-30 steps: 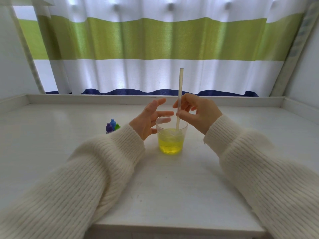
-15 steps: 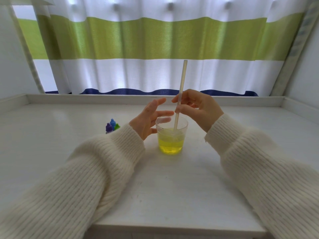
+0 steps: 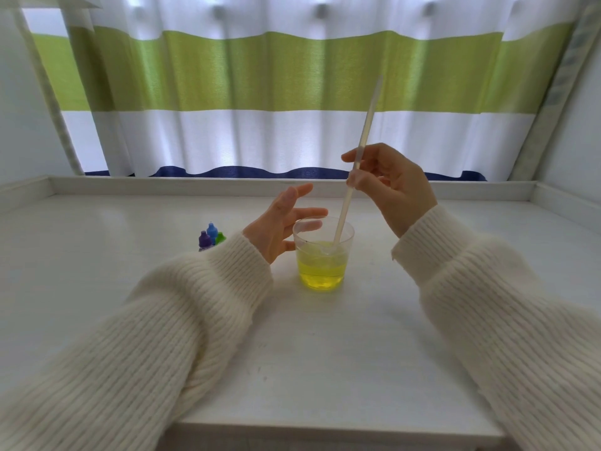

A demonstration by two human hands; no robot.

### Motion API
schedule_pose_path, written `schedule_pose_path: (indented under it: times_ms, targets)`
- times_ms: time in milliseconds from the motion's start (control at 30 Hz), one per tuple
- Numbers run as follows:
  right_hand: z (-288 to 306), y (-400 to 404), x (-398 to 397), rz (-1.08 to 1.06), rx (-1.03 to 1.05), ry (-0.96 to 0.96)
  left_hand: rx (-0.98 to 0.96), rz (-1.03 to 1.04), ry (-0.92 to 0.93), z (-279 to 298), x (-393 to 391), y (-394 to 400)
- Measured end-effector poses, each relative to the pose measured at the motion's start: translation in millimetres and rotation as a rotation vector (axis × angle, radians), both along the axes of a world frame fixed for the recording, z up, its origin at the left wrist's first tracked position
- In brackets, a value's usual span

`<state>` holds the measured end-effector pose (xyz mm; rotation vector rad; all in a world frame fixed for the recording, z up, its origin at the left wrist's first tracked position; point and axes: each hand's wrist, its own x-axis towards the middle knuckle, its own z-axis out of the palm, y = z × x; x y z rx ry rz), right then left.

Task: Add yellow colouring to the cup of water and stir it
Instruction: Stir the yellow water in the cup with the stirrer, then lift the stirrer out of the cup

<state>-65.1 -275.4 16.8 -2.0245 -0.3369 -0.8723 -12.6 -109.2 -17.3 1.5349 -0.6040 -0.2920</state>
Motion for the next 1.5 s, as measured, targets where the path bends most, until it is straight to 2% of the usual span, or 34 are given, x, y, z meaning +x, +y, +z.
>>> schedule_pose_path:
  times_ms: [700, 1300, 1367, 1500]
  targets:
    - [4, -4, -4, -0.009, 0.063, 0.009, -0.010, -0.011, -0.004, -1, 0, 1]
    - [-4, -39, -12, 0.030, 0.106, -0.131, -0.024, -0.019, 0.006, -2, 2, 0]
    - [-10, -46, -11, -0.008, 0.008, -0.109, -0.026, -0.018, 0.010, -2, 2, 0]
    - [-26, -57, -8, -0.060, -0.378, -0.019, -0.023, -0.019, 0.008, -2, 2, 0]
